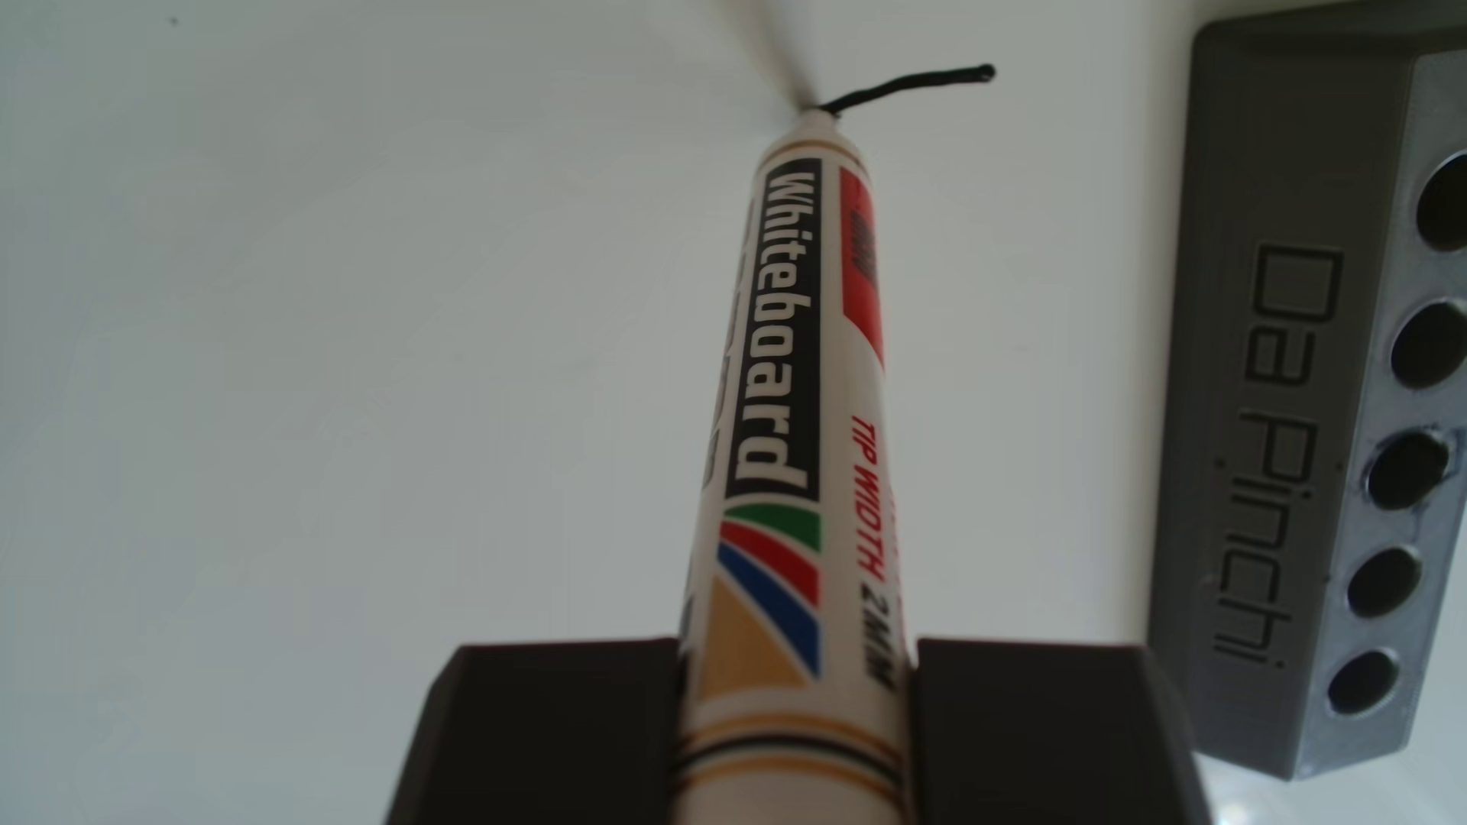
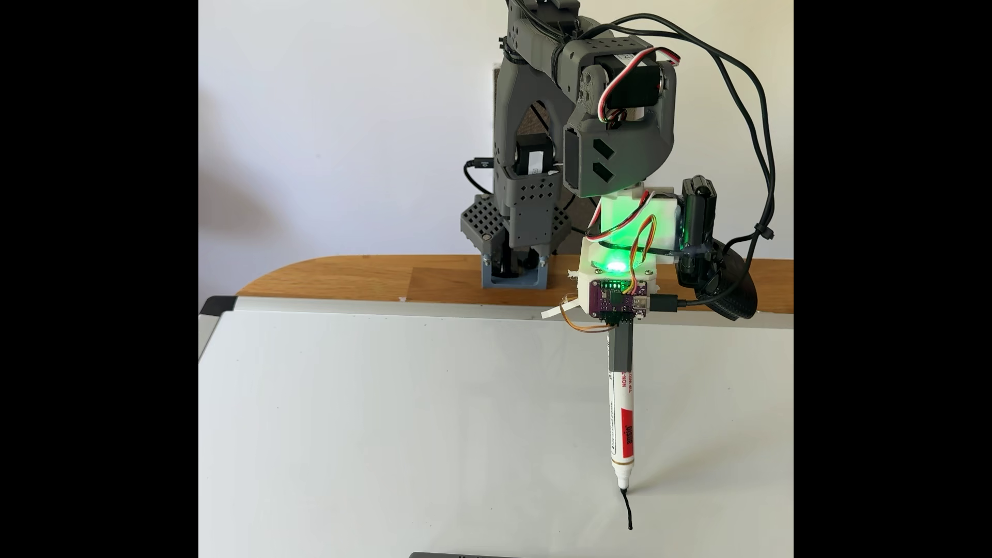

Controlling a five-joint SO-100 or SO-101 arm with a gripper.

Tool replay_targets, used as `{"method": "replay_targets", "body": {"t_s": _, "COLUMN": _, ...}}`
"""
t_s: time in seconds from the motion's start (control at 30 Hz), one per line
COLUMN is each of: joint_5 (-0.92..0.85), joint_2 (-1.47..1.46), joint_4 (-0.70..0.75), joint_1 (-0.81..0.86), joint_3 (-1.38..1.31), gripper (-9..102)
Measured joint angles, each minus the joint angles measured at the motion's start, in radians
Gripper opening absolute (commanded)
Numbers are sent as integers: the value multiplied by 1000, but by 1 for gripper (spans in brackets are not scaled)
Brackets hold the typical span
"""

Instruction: Draw a face

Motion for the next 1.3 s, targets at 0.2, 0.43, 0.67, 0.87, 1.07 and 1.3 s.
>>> {"method": "replay_targets", "body": {"t_s": 0.2, "joint_5": 2, "joint_2": 14, "joint_4": -3, "joint_1": 14, "joint_3": -17, "gripper": -1}}
{"method": "replay_targets", "body": {"t_s": 0.43, "joint_5": -29, "joint_2": 23, "joint_4": -3, "joint_1": 130, "joint_3": -140, "gripper": -1}}
{"method": "replay_targets", "body": {"t_s": 0.67, "joint_5": -133, "joint_2": 25, "joint_4": -3, "joint_1": 298, "joint_3": -149, "gripper": -1}}
{"method": "replay_targets", "body": {"t_s": 0.87, "joint_5": -152, "joint_2": 21, "joint_4": -3, "joint_1": 331, "joint_3": -130, "gripper": -1}}
{"method": "replay_targets", "body": {"t_s": 1.07, "joint_5": -152, "joint_2": -26, "joint_4": -3, "joint_1": 331, "joint_3": -130, "gripper": -1}}
{"method": "replay_targets", "body": {"t_s": 1.3, "joint_5": -152, "joint_2": -71, "joint_4": -43, "joint_1": 330, "joint_3": -130, "gripper": -1}}
